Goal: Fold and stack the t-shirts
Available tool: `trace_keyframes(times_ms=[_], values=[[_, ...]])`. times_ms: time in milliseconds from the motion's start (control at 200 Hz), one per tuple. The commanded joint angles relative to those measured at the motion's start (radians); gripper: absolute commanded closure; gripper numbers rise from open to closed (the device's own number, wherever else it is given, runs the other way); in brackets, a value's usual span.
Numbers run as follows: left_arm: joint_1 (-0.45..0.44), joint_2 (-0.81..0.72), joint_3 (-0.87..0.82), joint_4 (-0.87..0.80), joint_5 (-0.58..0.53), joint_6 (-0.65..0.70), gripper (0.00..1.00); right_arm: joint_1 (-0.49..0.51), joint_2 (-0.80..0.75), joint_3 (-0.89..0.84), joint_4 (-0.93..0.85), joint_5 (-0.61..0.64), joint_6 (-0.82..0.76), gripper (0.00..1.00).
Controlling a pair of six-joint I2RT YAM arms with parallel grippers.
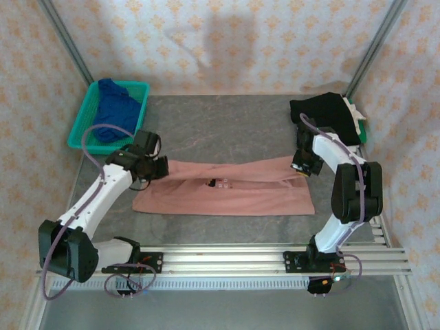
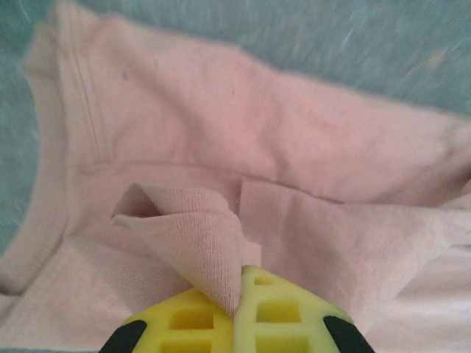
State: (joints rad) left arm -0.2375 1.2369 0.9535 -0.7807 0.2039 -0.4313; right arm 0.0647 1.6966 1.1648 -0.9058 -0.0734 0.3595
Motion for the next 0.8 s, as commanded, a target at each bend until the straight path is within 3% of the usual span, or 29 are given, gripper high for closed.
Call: trace_keyframes(times_ms=[0,385,586,796], values=[[-0.012,-0.007,-0.055,0.047,0.005,-0.060,1.00,-0.003,-0.038,-0.032,-0.006,0.065,0.016,0.82],[-0.013,0.005,-0.123,0.043,-0.013,-0.055,1.00,-0.003,-0.089,-0.076,-0.022,0.076,0.032,0.75],[-0.018,-0.004,-0.168,0.050,-0.018,-0.072,1.00,0.002,-0.071,-0.108,0.104,-0.105,0.039,0.72],[-0.056,-0.009,-0.217,0.080,-0.009,-0.097,1.00,-0.003,0.019,-0.096,0.063,0.034,0.051,0.76]])
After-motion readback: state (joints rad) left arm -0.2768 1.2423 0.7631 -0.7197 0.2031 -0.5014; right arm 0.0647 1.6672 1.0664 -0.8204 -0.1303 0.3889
